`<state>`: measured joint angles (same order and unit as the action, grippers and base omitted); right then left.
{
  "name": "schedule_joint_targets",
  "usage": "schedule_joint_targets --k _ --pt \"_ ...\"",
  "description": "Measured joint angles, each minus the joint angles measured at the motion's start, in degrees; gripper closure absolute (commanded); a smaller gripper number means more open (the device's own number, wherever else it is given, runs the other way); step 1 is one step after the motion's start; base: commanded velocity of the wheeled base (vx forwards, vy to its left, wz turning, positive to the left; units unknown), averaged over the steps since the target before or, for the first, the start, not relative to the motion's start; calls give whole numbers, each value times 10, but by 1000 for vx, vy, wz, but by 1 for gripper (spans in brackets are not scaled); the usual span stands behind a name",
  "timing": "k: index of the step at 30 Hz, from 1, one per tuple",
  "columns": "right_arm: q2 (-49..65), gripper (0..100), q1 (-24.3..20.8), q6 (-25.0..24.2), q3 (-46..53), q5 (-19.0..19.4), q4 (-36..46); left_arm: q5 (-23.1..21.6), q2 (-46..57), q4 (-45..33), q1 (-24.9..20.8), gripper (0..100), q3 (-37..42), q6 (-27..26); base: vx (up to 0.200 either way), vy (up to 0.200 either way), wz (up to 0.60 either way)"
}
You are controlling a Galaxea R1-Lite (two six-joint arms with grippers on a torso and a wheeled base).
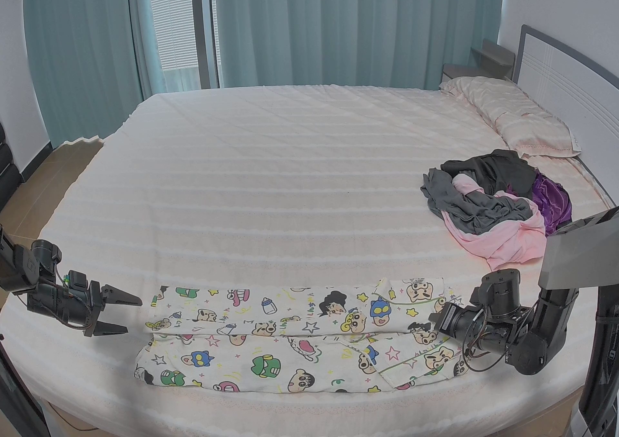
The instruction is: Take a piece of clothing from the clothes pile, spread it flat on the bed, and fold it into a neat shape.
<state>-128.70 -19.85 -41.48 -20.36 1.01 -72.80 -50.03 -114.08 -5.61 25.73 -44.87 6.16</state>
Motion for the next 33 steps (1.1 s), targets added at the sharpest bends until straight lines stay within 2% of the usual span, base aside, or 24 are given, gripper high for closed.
schedule_joint_targets --k 10,11,25,33 --pt "11 100 4 2 47 -4 -54 0 0 1 0 0 3 -2 0 0 0" --pt "11 0 4 2 49 -4 -55 0 0 1 0 0 3 -3 0 0 0" --pt "44 0 8 11 64 -12 -53 0 0 2 0 0 5 -3 0 0 0" --pt "90 0 -16 19 12 -15 -39 0 0 1 0 0 5 -3 0 0 0"
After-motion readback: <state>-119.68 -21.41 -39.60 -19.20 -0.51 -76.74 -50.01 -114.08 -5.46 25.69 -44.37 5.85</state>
